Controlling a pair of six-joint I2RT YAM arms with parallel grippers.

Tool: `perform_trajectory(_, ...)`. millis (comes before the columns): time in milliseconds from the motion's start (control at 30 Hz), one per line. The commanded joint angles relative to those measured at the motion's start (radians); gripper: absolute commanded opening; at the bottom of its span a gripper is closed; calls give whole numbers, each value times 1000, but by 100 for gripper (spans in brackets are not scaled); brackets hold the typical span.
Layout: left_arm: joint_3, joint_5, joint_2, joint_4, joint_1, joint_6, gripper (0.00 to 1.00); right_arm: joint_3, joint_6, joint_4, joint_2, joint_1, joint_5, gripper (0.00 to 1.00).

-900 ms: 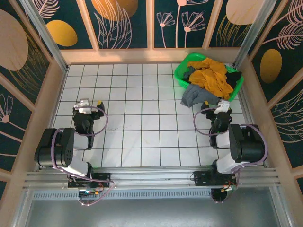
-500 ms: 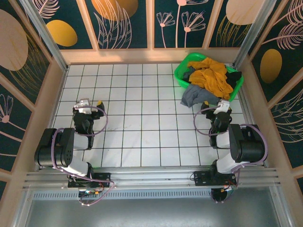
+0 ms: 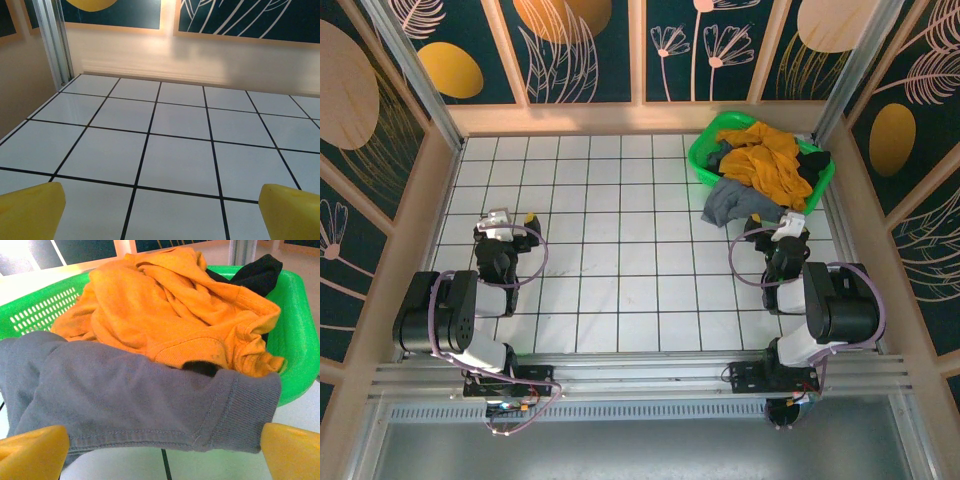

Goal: Fold and stack the t-shirts

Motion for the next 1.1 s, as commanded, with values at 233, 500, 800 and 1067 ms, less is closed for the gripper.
perform_trajectory(233,9,4,-36,-4,4,12,99,23,-7,-15,-41,13,7,99)
perform_trajectory(500,180,-213,-444,-393,-34,-195,99,439,367,-896,-467,124,280,99)
perform_trajectory(800,800,89,-175,-1140,-68,-749,99,1126,498,-1713,-73,5,123,90)
perform_trajectory(1067,1057,134,-13,-1327,-411,-595,93,1533,432,-1943,363,-4,-52,82)
